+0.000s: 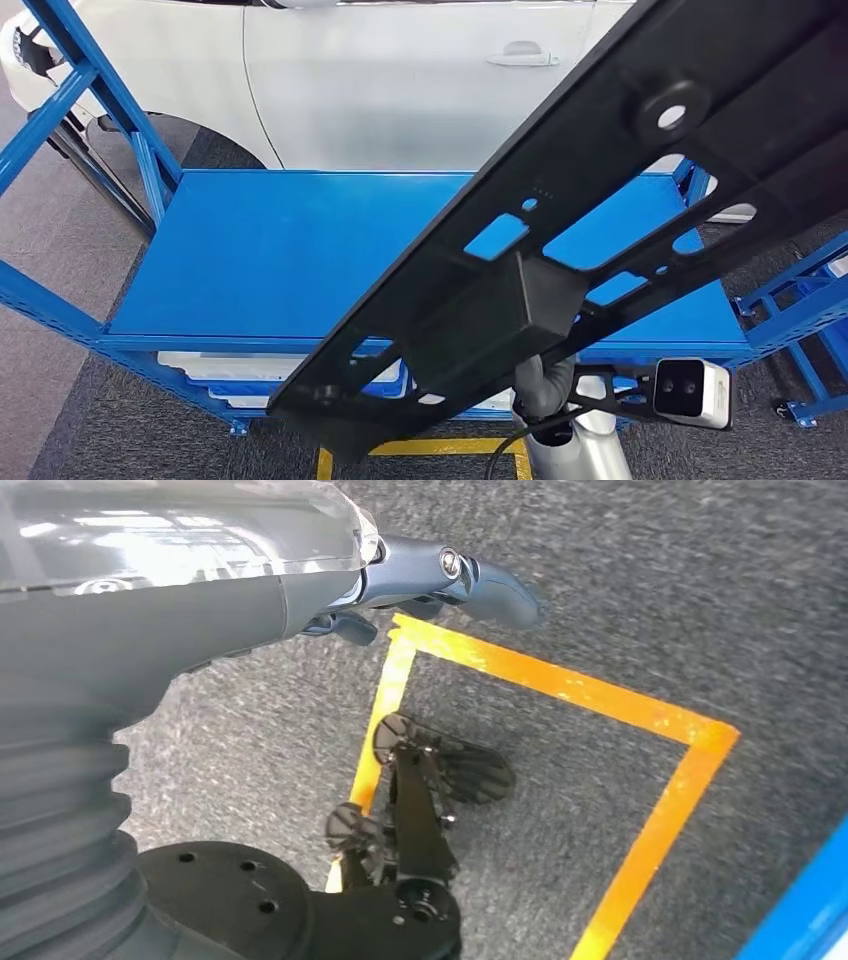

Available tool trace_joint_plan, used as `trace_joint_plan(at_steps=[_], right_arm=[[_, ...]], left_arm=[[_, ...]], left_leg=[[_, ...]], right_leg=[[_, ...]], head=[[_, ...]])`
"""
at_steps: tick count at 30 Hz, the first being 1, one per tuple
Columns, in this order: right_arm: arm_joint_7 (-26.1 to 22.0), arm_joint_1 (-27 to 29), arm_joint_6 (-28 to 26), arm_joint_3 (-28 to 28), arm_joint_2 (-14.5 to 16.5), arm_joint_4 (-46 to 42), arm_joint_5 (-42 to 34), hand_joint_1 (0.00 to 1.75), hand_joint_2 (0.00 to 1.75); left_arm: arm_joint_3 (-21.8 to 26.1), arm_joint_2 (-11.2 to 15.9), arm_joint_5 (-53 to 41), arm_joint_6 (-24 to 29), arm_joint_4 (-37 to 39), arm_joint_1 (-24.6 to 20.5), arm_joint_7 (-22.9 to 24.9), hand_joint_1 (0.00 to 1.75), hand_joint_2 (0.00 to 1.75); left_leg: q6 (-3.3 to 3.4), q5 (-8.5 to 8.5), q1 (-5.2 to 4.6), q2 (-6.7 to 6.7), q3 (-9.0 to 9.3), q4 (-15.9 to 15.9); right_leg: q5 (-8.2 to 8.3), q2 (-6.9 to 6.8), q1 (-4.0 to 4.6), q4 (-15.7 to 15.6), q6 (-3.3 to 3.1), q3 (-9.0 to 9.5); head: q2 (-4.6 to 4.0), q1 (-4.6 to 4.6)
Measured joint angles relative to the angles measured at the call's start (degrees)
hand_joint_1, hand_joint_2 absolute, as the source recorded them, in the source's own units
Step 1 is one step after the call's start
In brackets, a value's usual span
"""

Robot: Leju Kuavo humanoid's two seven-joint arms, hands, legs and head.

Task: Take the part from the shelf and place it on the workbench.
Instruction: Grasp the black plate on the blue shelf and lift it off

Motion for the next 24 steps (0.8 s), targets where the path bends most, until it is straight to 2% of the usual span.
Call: trace_joint_plan(at_steps=[2, 3, 4, 7, 8, 9, 11, 12, 13, 14, 15, 17, 18, 19, 21, 22, 23, 24], right_arm=[[0.01, 0.89, -0.34, 0.15, 0.83, -0.87, 0.78, 1.75, 1.75], [0.01, 1.12, -0.81, 0.22, 1.14, -1.24, 0.99, 1.75, 1.75], [0.01, 1.28, -1.31, 0.26, 1.39, -1.53, 1.1, 1.75, 1.75], [0.01, 1.54, -1.95, 0.32, 1.93, -2.04, 1.23, 1.75, 1.75], [0.01, 1.55, -1.85, 0.31, 2.11, -2.09, 1.28, 1.75, 1.75], [0.02, 1.56, -1.71, 0.29, 2.31, -2.11, 1.38, 1.75, 1.75], [0.03, 1.61, -1.68, 0.25, 2.63, -2.09, 2.01, 1.75, 1.75], [0.03, 1.66, -1.87, 0.22, 2.72, -2.08, 2.54, 1.75, 1.75], [0.05, 1.74, -2.14, 0.2, 2.77, -2.07, 3.07, 1.75, 1.75], [0.07, 1.81, -2.47, 0.18, 2.8, -2.07, 3.57, 1.75, 1.75], [0.08, 1.86, -2.74, 0.15, 2.83, -2.08, 3.97, 1.75, 1.75], [0.08, 1.91, -3.27, 0.09, 2.92, -2.12, 4.69, 1.75, 1.75], [0.08, 1.94, -3.47, 0.05, 3.0, -2.14, 4.99, 1.75, 1.75], [0.07, 1.95, -3.59, 0.0, 3.08, -2.16, 5.2, 1.75, 1.75], [0.06, 2.01, -3.55, -0.15, 3.19, -2.25, 5.38, 1.75, 1.75], [0.05, 2.02, -3.42, -0.26, 3.22, -2.39, 5.38, 1.75, 1.75], [0.04, 2.06, -3.26, -0.42, 3.25, -2.58, 5.31, 1.75, 1.75], [0.03, 2.05, -3.06, -0.62, 3.29, -2.82, 5.19, 1.75, 1.75]], left_arm=[[0.0, 0.21, -0.19, 0.12, 0.0, -0.05, 0.09, 0.0, 1.75], [0.0, 0.36, -0.31, 0.15, 0.0, -0.09, 0.11, 0.0, 1.75], [-0.01, 0.51, -0.4, 0.16, 0.0, -0.12, 0.16, 0.0, 1.75], [-0.02, 0.89, -0.52, 0.15, 0.0, -0.07, 0.43, 0.0, 1.75], [-0.02, 1.01, -0.52, 0.21, 0.0, -0.03, 0.59, 0.0, 1.75], [-0.02, 1.11, -0.52, 0.32, 0.0, -0.01, 0.8, 0.0, 1.75], [-0.02, 1.21, -0.55, 0.55, 0.0, 0.02, 1.2, 0.0, 1.75], [-0.02, 1.23, -0.59, 0.6, 0.0, 0.04, 1.38, 0.0, 1.75], [-0.02, 1.24, -0.65, 0.6, 0.0, 0.1, 1.53, 0.0, 1.75], [-0.02, 1.2, -0.76, 0.59, 0.0, 0.15, 1.68, 0.0, 1.75], [-0.02, 1.18, -0.88, 0.57, 0.0, 0.18, 1.8, 0.0, 1.75], [-0.03, 1.12, -1.1, 0.48, 0.0, 0.08, 1.93, 0.0, 1.75], [-0.04, 1.09, -1.2, 0.38, 0.0, -0.02, 1.95, 0.0, 1.75], [-0.05, 1.04, -1.3, 0.28, 0.0, -0.11, 1.94, 0.0, 1.75], [-0.09, 0.95, -1.59, 0.14, 0.0, -0.08, 1.88, 0.0, 1.75], [-0.1, 0.85, -1.72, 0.07, 0.0, 0.03, 1.86, 0.0, 1.75], [-0.12, 0.74, -1.83, -0.04, 0.0, 0.12, 1.82, 0.0, 1.75], [-0.15, 0.6, -1.91, -0.21, 0.0, 0.17, 1.76, 0.0, 1.75]], left_leg=[[-0.42, -0.15, -0.08, -0.03, -0.58, 0.91], [-0.74, -0.17, -0.18, -0.06, -0.83, 1.27], [-1.11, -0.12, -0.25, -0.09, -1.02, 1.49], [-2.29, 0.22, -0.08, -0.13, -1.32, 1.49], [-2.67, -0.66, 0.02, -0.11, -1.65, 2.21], [-2.98, -2.37, 0.09, -0.08, -2.32, 3.99], [-3.49, -7.49, 0.18, -0.02, -4.56, 10.77], [-3.63, -9.54, 0.19, -0.02, -5.55, 14.28], [-3.67, -10.72, 0.19, -0.02, -5.83, 16.51], [-3.58, -10.8, 0.18, -0.02, -4.93, 16.5], [-3.36, -9.94, 0.15, -0.02, -2.82, 14.1], [-2.63, -7.67, -0.01, -0.02, 3.29, 5.38], [-2.22, -6.88, -0.2, -0.01, 5.48, 1.84], [-1.83, -6.37, -0.45, -0.04, 6.66, -0.29], [-1.16, -5.55, -0.93, -0.08, 6.54, -0.94], [-0.82, -4.85, -0.85, -0.09, 6.32, -1.18], [-0.56, -4.1, -0.75, 0.04, 6.09, -1.49], [-0.25, -3.21, -0.6, 0.16, 5.64, -1.85]], right_leg=[[2.98, -0.01, -0.08, -7.46, -0.21, 3.97], [3.83, 0.04, -0.05, -9.86, -0.45, 5.18], [4.15, 0.12, 0.06, -10.88, -0.78, 5.57], [5.15, 0.12, 0.21, -11.09, -2.04, 4.98], [5.59, 0.03, 0.14, -11.27, -2.47, 4.71], [6.06, -0.07, 0.04, -11.46, -2.82, 4.34], [6.96, -0.21, 0.09, -11.51, -3.18, 3.26], [7.4, -0.25, 0.16, -11.5, -3.22, 2.63], [7.87, -0.29, 0.24, -11.48, -3.23, 1.98], [8.36, -0.31, 0.32, -11.47, -3.21, 1.35], [8.84, -0.31, 0.4, -11.47, -3.16, 0.79], [9.85, -0.3, 0.51, -11.51, -2.99, -0.11], [10.32, -0.32, 0.58, -11.63, -2.79, -0.27], [10.81, -0.37, 0.53, -11.8, -2.48, -0.33], [11.78, -0.45, 0.34, -12.25, -1.7, -0.26], [12.23, -0.44, 0.25, -12.45, -1.3, -0.32], [12.11, -0.39, 0.22, -12.41, -0.99, -0.48], [10.68, -0.32, 0.22, -11.44, -0.72, -0.9]], head=[[0.0, 0.0], [0.0, 0.0], [0.0, 0.0], [0.0, 0.0], [0.0, 0.0], [0.0, 0.0], [0.0, 0.0], [0.0, 0.0], [0.0, 0.0], [0.0, 0.0], [0.0, 0.0], [0.0, 0.0], [0.0, 0.01], [0.0, -0.01], [0.0, -0.03], [0.0, -0.04], [0.0, -0.04], [0.0, -0.03]])
